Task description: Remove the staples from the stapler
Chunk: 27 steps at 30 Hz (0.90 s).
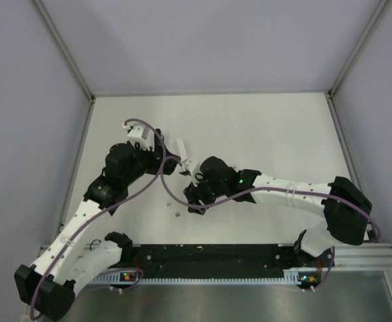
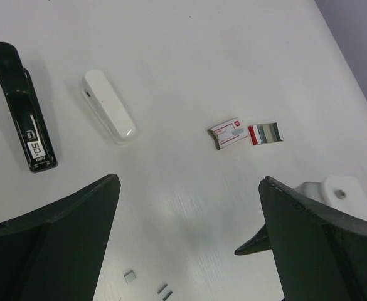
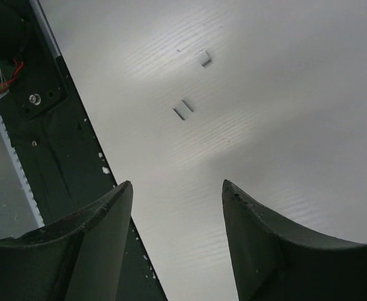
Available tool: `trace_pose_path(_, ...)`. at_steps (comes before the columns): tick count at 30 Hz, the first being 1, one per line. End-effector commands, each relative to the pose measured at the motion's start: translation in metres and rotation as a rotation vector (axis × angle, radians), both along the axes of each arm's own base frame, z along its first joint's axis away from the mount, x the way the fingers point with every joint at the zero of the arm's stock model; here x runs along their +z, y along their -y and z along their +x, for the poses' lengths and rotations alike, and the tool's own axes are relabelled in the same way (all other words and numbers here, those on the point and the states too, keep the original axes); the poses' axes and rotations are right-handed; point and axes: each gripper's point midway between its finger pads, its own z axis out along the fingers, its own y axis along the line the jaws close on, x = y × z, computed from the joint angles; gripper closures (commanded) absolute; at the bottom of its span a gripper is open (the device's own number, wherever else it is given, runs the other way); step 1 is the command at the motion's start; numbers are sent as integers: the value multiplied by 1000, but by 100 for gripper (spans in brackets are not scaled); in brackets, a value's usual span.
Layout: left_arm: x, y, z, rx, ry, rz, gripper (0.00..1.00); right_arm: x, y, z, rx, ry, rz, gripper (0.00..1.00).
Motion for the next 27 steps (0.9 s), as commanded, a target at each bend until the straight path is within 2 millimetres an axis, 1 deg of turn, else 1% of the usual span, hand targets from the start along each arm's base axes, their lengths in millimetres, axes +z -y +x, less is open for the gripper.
trace_pose_path(1,4,-27,-23,62,57,35,1,9,-25,-11,180,122,1,40)
trace_pose_path(4,2,-45,-34,126,65,61,1,8,-36,-16,237,173,20,38)
trace_pose_path(5,1,-57,-34,187,67,76,1,7,-37,-18,256,183,19,38)
trace_pose_path(6,-1,-65,-37,223,64,77,1,5,-39,-21,277,192,18,38)
trace_pose_path(8,-2,-73,-44,251,79,81,1,-5,-41,-27,319,198,14,38)
trace_pose_path(11,-6,-83,-50,280,100,90,1,-20,-44,-26,346,238,19,37)
trace_pose_path(12,-8,-87,-51,299,99,94,1,-21,-47,-25,353,270,32,37)
trace_pose_path(14,-3,-90,-54,318,112,75,1,-29,-49,-24,383,313,38,37)
trace_pose_path(16,0,-99,-55,371,115,69,1,-31,-55,-24,423,360,68,37)
trace_pose_path(20,2,-107,-61,393,82,106,1,-34,-62,-23,512,481,125,37)
trace_pose_path(23,0,-111,-66,398,46,129,1,-43,-66,-23,578,511,117,37)
trace_pose_path(24,-2,-112,-67,402,36,132,1,-49,-68,-24,603,516,111,37)
trace_pose_path(27,-5,-109,-69,380,34,138,1,-53,-73,-23,639,564,135,37)
